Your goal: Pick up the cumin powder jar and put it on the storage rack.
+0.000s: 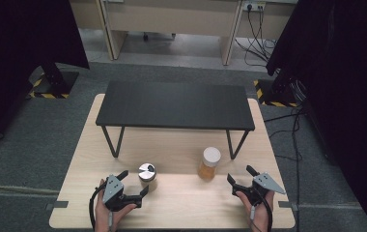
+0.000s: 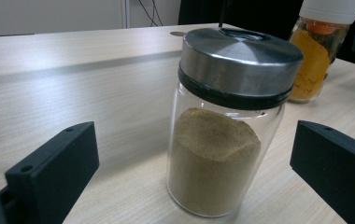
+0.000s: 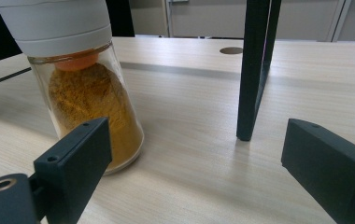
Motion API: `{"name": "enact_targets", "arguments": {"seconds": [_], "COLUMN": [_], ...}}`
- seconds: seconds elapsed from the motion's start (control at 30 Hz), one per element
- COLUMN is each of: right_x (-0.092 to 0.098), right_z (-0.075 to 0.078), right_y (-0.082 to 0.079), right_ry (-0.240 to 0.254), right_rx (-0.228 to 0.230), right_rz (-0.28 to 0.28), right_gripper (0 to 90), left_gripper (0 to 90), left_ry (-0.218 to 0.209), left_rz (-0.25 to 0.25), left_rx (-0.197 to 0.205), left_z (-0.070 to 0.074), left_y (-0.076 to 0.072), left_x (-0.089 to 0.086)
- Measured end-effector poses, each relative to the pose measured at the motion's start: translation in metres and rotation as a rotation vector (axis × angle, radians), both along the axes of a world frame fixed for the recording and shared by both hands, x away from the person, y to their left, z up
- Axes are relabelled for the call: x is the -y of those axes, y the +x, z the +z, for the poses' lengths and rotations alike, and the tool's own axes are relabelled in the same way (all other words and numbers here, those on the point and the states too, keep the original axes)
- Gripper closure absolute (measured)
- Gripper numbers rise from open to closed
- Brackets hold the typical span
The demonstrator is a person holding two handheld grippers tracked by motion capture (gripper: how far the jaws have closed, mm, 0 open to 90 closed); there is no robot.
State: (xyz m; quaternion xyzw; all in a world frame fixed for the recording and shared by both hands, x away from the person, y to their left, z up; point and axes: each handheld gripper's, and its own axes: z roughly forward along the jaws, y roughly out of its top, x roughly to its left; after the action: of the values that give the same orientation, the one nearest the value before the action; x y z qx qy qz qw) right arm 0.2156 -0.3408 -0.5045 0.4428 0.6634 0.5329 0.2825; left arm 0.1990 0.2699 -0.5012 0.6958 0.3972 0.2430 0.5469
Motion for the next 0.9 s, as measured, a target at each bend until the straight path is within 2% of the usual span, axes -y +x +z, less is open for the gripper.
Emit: {"name": "enact_targets", "arguments": {"seconds": [0.23,0.53,0.67,0.73,0.9], "right_x": [-0.001,0.000,0.000,0.000,0.000], "right_z": [0.000,0.000,0.000,0.000,-0.001], "right_y": [0.000,0.000,0.000,0.000,-0.001], "right_ry": [-0.007,0.000,-0.001,-0.002,-0.005], "right_rx": [0.003,0.002,0.002,0.003,0.007], "right_rz": [0.001,0.001,0.002,0.002,0.003], "right_gripper": [8.8,8.8,8.9,8.9,8.8], "left_gripper": [0.3,0.7,2.1,3.2,5.8], "left_ry": [0.025,0.017,0.038,0.042,0.068], "left_rz": [-0.030,-0.031,-0.041,-0.041,-0.040], "left_rx": [0.003,-0.019,-0.028,-0.046,-0.056], "left_z": [0.005,0.005,0.007,0.008,0.010], "left_y": [0.001,0.006,0.013,0.018,0.021], "left_x": [0.005,0.017,0.023,0.027,0.032]}}
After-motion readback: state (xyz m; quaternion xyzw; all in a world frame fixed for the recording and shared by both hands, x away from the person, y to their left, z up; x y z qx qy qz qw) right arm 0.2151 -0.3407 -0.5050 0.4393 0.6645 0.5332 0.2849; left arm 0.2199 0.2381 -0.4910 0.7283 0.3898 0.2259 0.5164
